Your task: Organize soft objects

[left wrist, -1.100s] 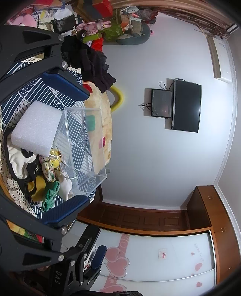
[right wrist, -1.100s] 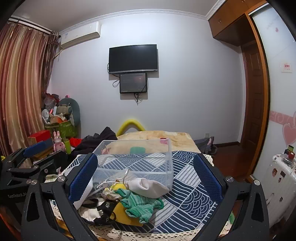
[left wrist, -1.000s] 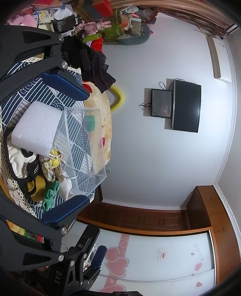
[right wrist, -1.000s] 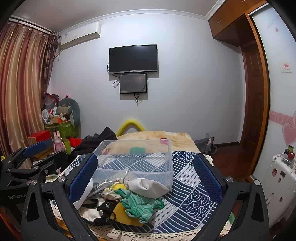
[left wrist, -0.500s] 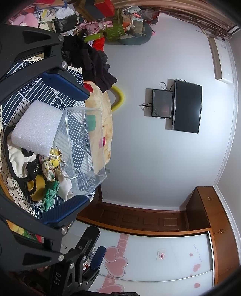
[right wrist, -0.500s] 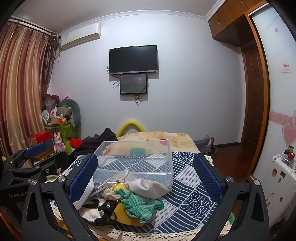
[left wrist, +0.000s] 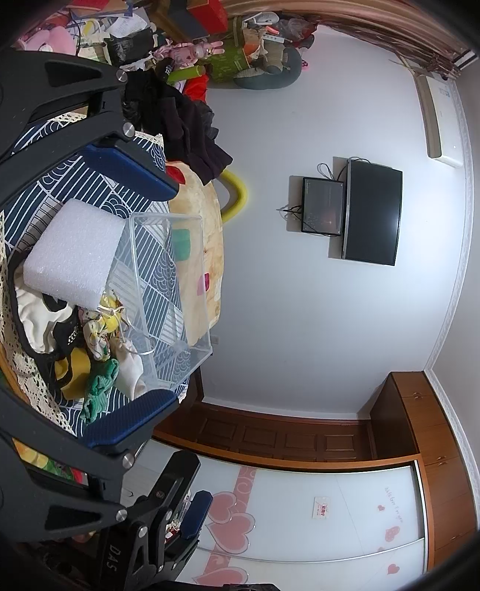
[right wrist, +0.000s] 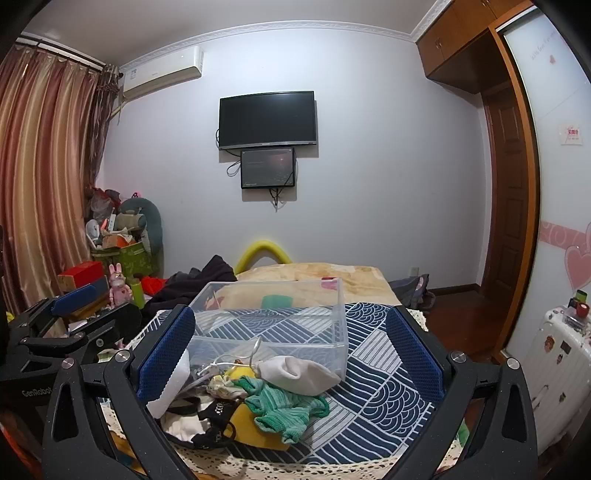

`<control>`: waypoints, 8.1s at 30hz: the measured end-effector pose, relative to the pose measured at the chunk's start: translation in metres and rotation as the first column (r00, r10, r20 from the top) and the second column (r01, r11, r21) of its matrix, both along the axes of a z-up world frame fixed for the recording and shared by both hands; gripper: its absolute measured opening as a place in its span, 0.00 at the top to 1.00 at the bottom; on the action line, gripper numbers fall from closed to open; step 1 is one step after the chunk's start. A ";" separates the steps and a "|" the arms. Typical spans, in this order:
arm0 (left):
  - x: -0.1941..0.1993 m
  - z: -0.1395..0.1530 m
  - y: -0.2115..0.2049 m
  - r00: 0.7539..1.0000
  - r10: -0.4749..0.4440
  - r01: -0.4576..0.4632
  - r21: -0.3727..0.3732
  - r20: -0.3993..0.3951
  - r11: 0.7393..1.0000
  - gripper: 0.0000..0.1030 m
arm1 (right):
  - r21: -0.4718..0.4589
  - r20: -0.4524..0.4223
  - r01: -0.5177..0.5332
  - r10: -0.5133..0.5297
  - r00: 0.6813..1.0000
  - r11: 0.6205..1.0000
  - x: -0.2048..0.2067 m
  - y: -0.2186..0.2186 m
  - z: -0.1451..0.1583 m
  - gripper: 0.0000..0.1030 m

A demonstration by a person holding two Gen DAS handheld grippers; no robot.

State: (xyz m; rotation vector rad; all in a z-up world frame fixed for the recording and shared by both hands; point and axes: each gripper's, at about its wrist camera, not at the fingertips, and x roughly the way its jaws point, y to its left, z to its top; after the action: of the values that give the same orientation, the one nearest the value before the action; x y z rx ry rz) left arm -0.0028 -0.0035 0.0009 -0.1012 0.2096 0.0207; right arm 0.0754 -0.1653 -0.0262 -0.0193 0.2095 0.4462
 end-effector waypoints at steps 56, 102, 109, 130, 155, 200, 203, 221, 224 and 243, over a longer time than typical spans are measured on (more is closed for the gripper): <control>0.066 -0.104 0.034 0.956 0.005 -0.019 -0.046 -0.293 0.999 0.08 | -0.018 -0.284 -0.027 0.020 0.959 0.999 0.080 0.006 -0.075 0.06; 0.021 -0.008 0.030 0.999 -0.046 0.046 0.008 -0.015 0.999 0.64 | 0.077 -0.164 -0.103 0.114 0.980 0.992 0.056 -0.010 -0.021 0.90; 0.055 0.002 0.036 0.999 -0.036 0.036 -0.006 0.012 0.999 0.64 | 0.092 -0.110 -0.098 0.108 0.988 0.991 0.065 -0.006 -0.008 0.90; 0.173 -0.047 0.036 0.982 0.044 -0.035 0.051 -0.186 0.998 0.64 | 0.021 -0.196 -0.097 0.099 0.976 0.995 0.128 0.035 -0.037 0.90; 0.170 -0.050 0.027 0.944 -0.093 0.083 -0.046 -0.315 0.996 0.15 | -0.112 -0.287 -0.109 0.073 0.955 0.988 0.133 0.028 -0.046 0.43; 0.111 -0.126 0.058 0.899 -0.081 0.001 -0.183 -0.431 0.983 0.16 | -0.071 -0.434 -0.166 0.119 0.893 0.984 0.086 0.009 -0.105 0.45; 0.113 -0.128 0.048 0.894 -0.106 0.032 -0.173 -0.435 0.984 0.27 | -0.057 -0.449 -0.189 0.144 0.882 0.980 0.086 0.010 -0.108 0.53; 0.087 -0.104 0.023 0.922 -0.142 0.119 -0.087 -0.359 0.989 0.71 | -0.071 -0.379 -0.184 0.144 0.914 0.980 0.071 0.014 -0.093 0.92; 0.078 -0.095 0.022 0.931 -0.144 0.125 -0.075 -0.337 0.989 0.71 | -0.069 -0.354 -0.168 0.133 0.926 0.983 0.070 0.008 -0.085 0.92; 0.077 -0.029 0.038 0.987 -0.079 0.075 -0.035 -0.139 0.997 0.71 | -0.028 -0.142 -0.113 0.108 0.984 0.993 0.072 0.003 -0.025 0.92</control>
State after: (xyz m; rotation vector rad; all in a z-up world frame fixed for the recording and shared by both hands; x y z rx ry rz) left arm 0.0745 0.0343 -0.0283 -0.1217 0.3547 -0.0526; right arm 0.1475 -0.1624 -0.0511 -0.0348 0.3567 0.5549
